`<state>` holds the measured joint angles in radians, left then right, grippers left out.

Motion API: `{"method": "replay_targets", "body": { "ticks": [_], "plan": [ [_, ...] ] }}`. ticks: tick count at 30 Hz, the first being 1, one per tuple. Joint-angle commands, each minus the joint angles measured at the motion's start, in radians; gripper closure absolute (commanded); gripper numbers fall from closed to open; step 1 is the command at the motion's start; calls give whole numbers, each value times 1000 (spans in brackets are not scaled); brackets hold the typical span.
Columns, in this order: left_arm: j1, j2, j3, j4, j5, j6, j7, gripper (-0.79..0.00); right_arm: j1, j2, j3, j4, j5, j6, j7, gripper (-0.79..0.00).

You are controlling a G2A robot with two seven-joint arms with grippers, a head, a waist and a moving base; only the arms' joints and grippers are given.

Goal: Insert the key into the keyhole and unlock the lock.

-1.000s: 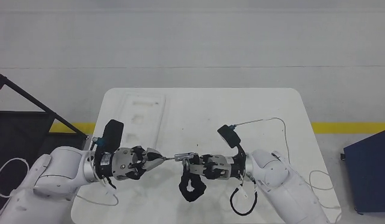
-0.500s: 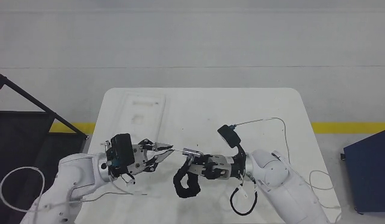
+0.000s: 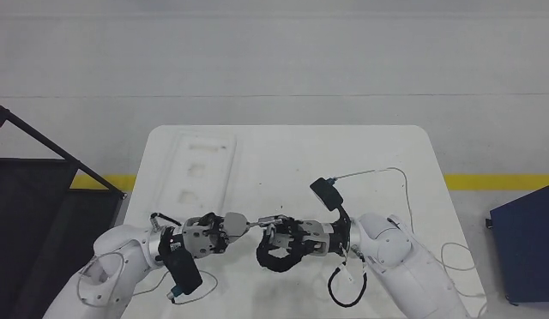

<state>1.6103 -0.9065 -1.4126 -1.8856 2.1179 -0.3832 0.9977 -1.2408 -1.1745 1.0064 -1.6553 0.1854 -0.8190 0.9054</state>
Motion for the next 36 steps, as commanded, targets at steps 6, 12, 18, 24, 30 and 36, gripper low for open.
{"method": "replay_targets", "body": {
  "ticks": [6,12,18,24,30,36],
  "plan": [
    [-3,-3,11,27,-54,34,12,-785,0,0,0,0,0,0,0,0],
    [-3,-3,11,27,-54,34,12,-785,-7,0,-2,-16,-21,19,-26,0],
    [-3,-3,11,27,-54,34,12,-785,-1,6,55,-47,-172,0,-102,0],
    [-3,-3,11,27,-54,34,12,-785,-23,20,136,-163,-578,153,-138,0],
    [-3,-3,11,27,-54,34,12,-785,-33,28,150,-200,-588,236,-113,0],
    [-3,-3,11,27,-54,34,12,-785,-43,27,147,-162,-540,311,-180,0]
  ]
}}
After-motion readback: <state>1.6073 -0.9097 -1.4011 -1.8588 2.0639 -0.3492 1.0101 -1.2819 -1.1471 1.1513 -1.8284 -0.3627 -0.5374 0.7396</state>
